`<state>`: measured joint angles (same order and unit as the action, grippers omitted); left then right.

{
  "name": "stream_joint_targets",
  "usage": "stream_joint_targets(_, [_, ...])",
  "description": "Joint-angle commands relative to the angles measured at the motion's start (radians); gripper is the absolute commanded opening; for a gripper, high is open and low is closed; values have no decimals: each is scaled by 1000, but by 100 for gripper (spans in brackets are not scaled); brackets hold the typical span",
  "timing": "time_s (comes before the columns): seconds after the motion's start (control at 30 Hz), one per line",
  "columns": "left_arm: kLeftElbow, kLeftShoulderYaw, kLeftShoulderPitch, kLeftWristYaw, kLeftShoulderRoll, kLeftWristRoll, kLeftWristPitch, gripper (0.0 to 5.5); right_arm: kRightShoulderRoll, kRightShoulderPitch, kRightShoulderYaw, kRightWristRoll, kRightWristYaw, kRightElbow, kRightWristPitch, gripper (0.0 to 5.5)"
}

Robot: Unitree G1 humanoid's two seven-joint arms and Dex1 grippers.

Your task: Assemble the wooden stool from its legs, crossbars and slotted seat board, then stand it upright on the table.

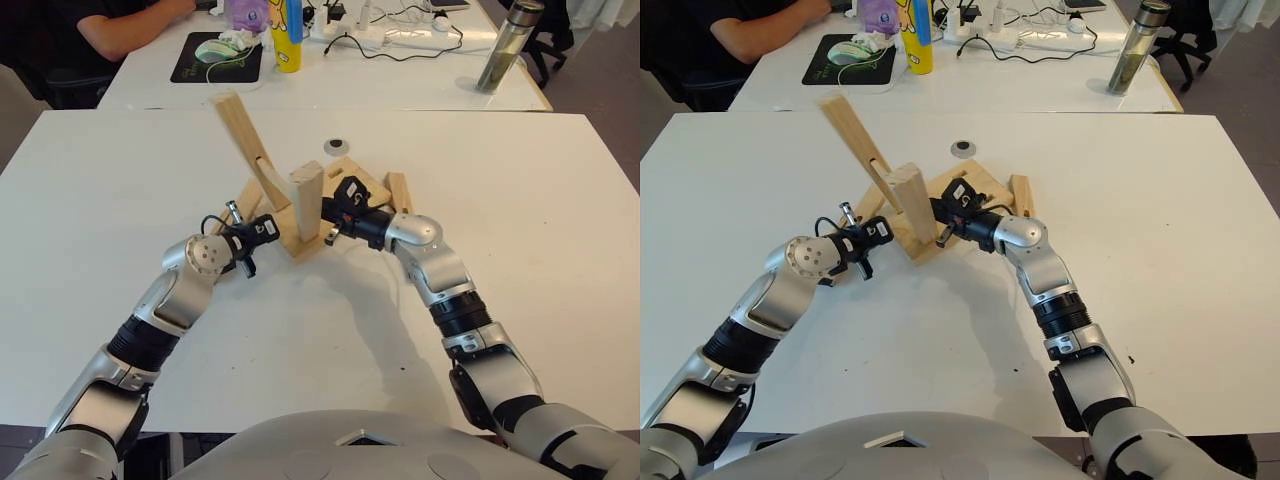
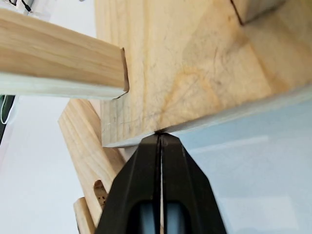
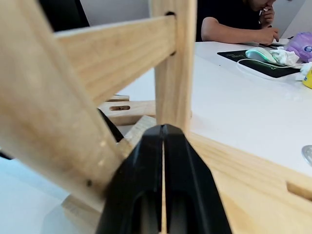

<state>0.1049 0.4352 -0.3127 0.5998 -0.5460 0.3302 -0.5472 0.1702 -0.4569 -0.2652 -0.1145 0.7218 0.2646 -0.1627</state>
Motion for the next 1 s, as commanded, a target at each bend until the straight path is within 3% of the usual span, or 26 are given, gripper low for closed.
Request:
stream_joint_targets(0.03, [6, -9, -24, -5, 16, 13, 9, 1, -20, -32, -20, 8, -1, -50, -30, 0])
stream_joint_targets(0.2, [-16, -49, -34, -28, -13, 34, 25, 1, -10, -58, -2, 34, -35, -37, -28, 0])
stream_joint_targets(0.37, [-45, -190, -56, -19, -151, 33, 54, 1, 154, -65, 52, 116, -54, -20, -11, 0])
stream_joint_targets(0.57, [85, -308, -26, 232, -207, -225, -8, 1, 333, -59, 7, 279, -40, 156, 90, 0])
stream_joint_targets(0.8, [333, -234, 139, 461, -274, -465, -156, 1, 376, -55, -85, 358, 67, 223, 97, 0])
stream_joint_targets(1.0, [358, -122, 148, 412, -262, -420, -169, 1, 406, -20, -160, 370, 209, 164, 46, 0])
